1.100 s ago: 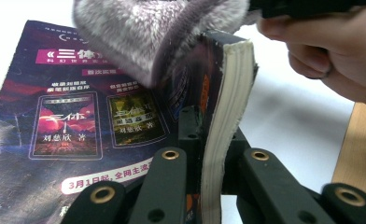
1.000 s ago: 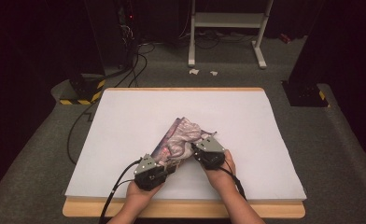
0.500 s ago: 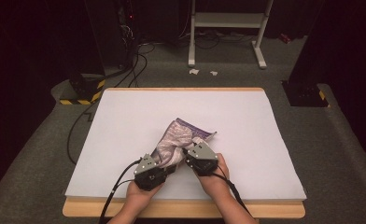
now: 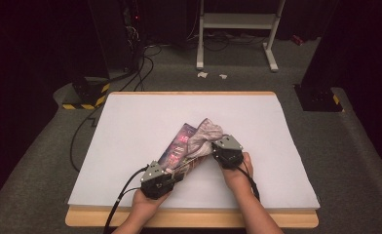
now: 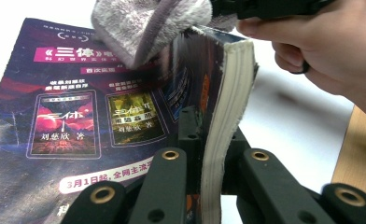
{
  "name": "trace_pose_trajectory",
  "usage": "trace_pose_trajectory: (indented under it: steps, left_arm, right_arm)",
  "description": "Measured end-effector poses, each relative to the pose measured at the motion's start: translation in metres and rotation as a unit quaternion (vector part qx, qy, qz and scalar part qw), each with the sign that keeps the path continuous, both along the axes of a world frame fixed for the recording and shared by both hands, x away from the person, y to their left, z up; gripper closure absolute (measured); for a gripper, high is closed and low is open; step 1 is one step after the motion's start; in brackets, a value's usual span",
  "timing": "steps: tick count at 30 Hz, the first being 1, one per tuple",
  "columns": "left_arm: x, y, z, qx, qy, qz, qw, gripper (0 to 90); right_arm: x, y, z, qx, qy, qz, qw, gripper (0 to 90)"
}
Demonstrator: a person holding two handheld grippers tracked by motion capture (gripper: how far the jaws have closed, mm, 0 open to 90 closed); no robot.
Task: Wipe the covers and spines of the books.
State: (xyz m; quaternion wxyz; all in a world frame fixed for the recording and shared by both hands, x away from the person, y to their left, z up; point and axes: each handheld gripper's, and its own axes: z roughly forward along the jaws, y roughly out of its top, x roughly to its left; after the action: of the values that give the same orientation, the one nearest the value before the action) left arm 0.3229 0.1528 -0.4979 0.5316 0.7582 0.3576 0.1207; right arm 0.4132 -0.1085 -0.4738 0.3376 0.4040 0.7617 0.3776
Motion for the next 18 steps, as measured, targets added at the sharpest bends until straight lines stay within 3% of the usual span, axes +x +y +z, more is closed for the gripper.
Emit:
trace_pose_trajectory:
  steps: [9, 15, 18]
  left_arm:
    - [0.000, 0.000, 0.000, 0.000, -0.001, 0.000, 1.0000, 83.5]
    - [0.000, 0.001, 0.001, -0.005, -0.002, 0.002, 1.0000, 83.5]
    - [0.000, 0.001, 0.001, -0.004, -0.003, 0.001, 1.0000, 83.5]
  right_arm:
    - [0.029, -0.024, -0.011, -0.011, 0.026, -0.047, 0.9985, 66.1]
    - [0.039, -0.024, -0.008, -0.029, 0.027, -0.060, 0.9974, 66.1]
    - [0.041, -0.024, -0.008, -0.025, 0.031, -0.063, 0.9972, 66.2]
